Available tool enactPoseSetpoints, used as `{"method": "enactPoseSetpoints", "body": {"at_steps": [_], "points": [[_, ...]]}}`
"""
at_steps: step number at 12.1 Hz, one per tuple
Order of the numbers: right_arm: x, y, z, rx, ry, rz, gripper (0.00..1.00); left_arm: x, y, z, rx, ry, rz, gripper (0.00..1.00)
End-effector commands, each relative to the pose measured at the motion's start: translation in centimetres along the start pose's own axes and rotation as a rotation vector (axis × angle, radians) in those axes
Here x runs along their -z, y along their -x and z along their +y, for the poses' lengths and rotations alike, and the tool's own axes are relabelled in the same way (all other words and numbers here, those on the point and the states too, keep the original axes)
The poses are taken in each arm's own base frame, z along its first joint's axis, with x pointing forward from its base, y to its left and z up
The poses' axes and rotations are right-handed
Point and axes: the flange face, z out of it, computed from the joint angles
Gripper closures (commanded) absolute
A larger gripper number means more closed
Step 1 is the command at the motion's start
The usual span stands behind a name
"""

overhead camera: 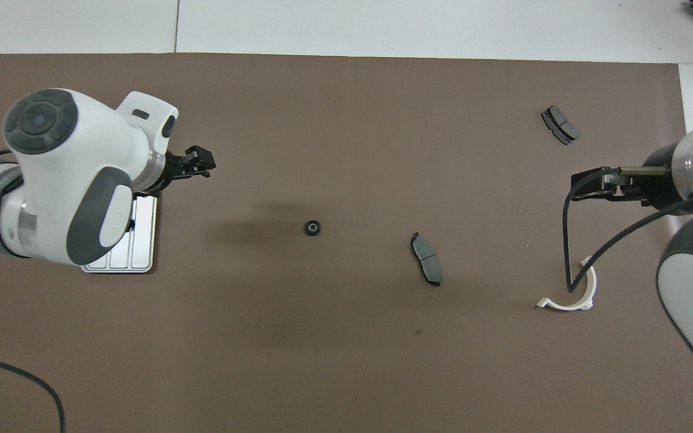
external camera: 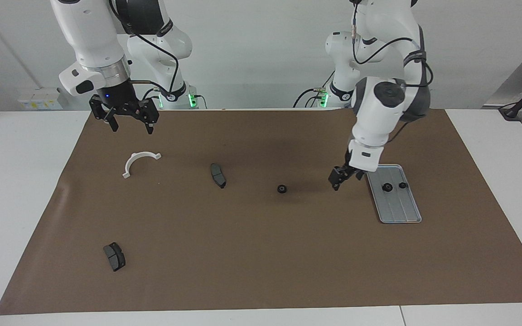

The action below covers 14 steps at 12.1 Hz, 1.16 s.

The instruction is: Place bearing gear from tray to pile

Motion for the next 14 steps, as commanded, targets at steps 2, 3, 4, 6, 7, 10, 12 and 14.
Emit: {"method": "enactPoseSetpoints", "body": {"at_steps": [2,3,4,6,7,10,12,14], "points": [[-0.5,0.9,-5.6,0.012,-0.032,0.026,0.0,-1.8,-1.2,-10.9,-0.168,-0.022,-0.063,0.06],[-1.8,0.7,-7.3,0.005,-0.034,0.018,0.0,-2.1,-0.9,-13.7,-0.195,-0.023,-0.073,0.07],[-3.1,0.5,-10.0,-0.003,-0.041,0.022,0.0,-2.3,-0.7,-15.2,-0.201,-0.024,-0.08,0.08],[-5.6,0.2,-14.4,-0.015,-0.046,0.032,0.0,-4.3,0.7,-16.3,-0.187,-0.026,-0.08,0.15],[-6.2,0.6,-16.6,-0.007,-0.045,0.036,0.0,-5.9,1.6,-16.7,-0.179,-0.024,-0.059,0.17],[-8.5,0.0,-22.7,-0.033,-0.043,0.038,0.0,-8.0,1.9,-16.6,-0.129,-0.017,-0.012,0.2],[-11.0,0.1,-26.5,-0.053,-0.028,0.022,0.0,-7.9,1.7,-16.2,-0.132,-0.015,-0.005,0.2],[-13.0,0.7,-29.8,-0.036,-0.058,0.048,0.0,-8.0,1.7,-15.9,-0.135,-0.016,-0.008,0.2]]}}
